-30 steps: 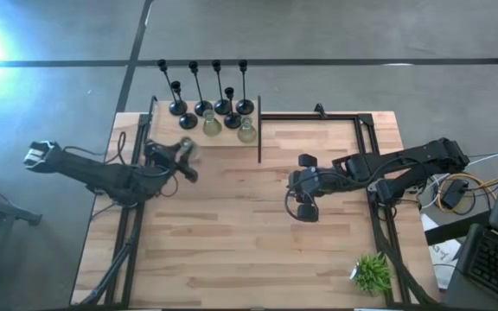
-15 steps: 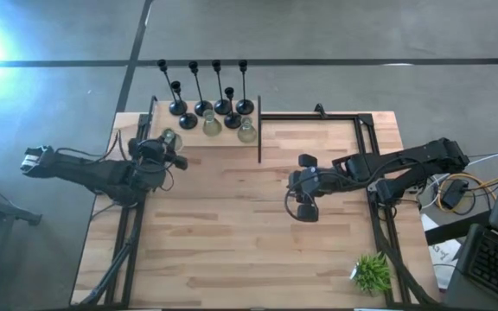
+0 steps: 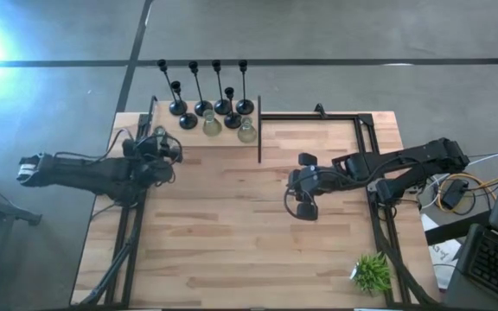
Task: Pick & Place candle stick holders
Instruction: Put the green candleholder on the shelf
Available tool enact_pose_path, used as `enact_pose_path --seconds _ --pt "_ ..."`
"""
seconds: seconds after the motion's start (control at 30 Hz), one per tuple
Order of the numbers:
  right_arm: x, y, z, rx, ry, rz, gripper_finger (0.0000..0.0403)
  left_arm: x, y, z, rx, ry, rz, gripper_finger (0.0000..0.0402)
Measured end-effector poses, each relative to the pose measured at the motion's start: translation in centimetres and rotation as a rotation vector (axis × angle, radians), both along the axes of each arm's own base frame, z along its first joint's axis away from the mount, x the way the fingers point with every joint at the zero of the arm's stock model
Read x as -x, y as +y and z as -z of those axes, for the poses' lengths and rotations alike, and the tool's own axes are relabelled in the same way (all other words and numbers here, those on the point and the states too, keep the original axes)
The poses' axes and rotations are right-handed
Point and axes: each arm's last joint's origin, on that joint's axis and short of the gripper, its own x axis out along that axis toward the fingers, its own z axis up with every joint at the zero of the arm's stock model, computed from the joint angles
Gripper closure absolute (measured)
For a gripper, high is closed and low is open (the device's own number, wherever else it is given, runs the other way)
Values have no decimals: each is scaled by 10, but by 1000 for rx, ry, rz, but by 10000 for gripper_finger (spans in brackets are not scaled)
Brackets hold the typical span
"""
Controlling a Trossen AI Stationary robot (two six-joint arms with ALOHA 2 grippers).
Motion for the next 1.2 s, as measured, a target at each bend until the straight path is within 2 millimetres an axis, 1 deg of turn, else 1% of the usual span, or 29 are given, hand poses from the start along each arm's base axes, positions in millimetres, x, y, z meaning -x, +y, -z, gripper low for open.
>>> enact_pose_path --seconds 0.17,0.37,0.57,0.83,0.97,1.2 --pt "-1 -3 0 16 -3 -9 303 0 4 7 17 -23 -24 283" --pt "-3 -9 -1 27 -10 -4 303 -3 7 5 4 -20 -33 283" --pt "-3 -12 -1 34 -11 -3 303 -5 15 5 1 -13 -61 283" --pt "-3 -12 -1 35 -9 -5 303 -10 30 9 14 -28 -21 283" --pt "-3 -12 -1 32 -7 -2 303 -9 33 12 15 -53 -17 283" --pt "-2 -12 3 28 4 4 303 -8 35 15 20 -29 -18 283"
